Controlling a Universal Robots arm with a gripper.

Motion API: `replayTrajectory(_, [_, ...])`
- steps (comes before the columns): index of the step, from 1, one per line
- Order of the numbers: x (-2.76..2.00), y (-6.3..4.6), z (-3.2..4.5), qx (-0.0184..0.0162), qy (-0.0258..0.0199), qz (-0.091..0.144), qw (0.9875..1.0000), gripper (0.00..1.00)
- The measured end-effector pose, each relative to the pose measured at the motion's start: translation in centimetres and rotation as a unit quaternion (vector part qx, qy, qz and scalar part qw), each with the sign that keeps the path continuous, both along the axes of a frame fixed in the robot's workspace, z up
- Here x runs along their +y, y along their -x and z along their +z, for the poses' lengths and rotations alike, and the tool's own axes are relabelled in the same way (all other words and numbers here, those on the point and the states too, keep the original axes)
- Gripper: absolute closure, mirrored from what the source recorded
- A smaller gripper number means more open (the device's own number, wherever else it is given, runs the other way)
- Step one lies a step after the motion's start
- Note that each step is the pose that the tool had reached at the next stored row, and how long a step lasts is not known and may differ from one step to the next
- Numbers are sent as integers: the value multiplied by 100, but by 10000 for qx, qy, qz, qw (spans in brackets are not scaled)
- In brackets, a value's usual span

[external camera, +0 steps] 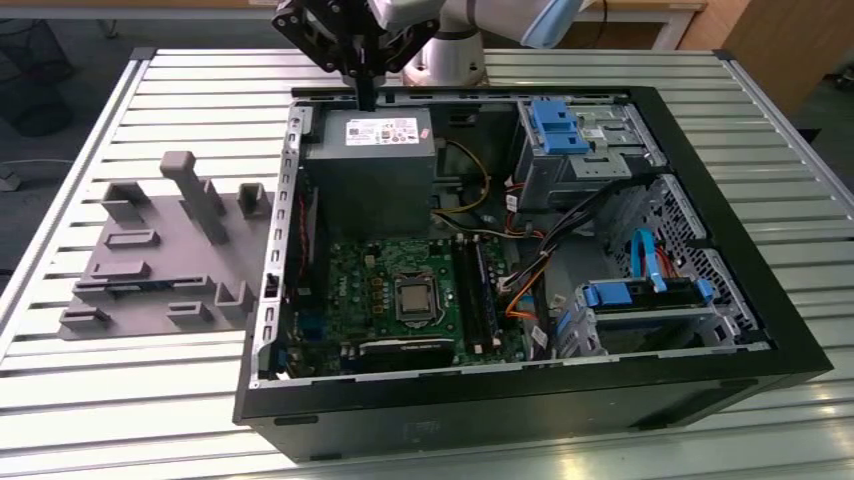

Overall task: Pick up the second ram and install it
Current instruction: 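Reach for the second ram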

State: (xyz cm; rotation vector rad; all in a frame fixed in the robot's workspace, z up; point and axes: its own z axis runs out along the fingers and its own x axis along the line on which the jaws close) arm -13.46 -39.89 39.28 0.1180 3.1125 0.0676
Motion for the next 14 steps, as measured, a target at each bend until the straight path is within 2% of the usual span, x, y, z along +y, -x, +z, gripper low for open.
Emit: replayTrajectory(14, [0, 49, -1, 0, 0, 0, 10000, 89])
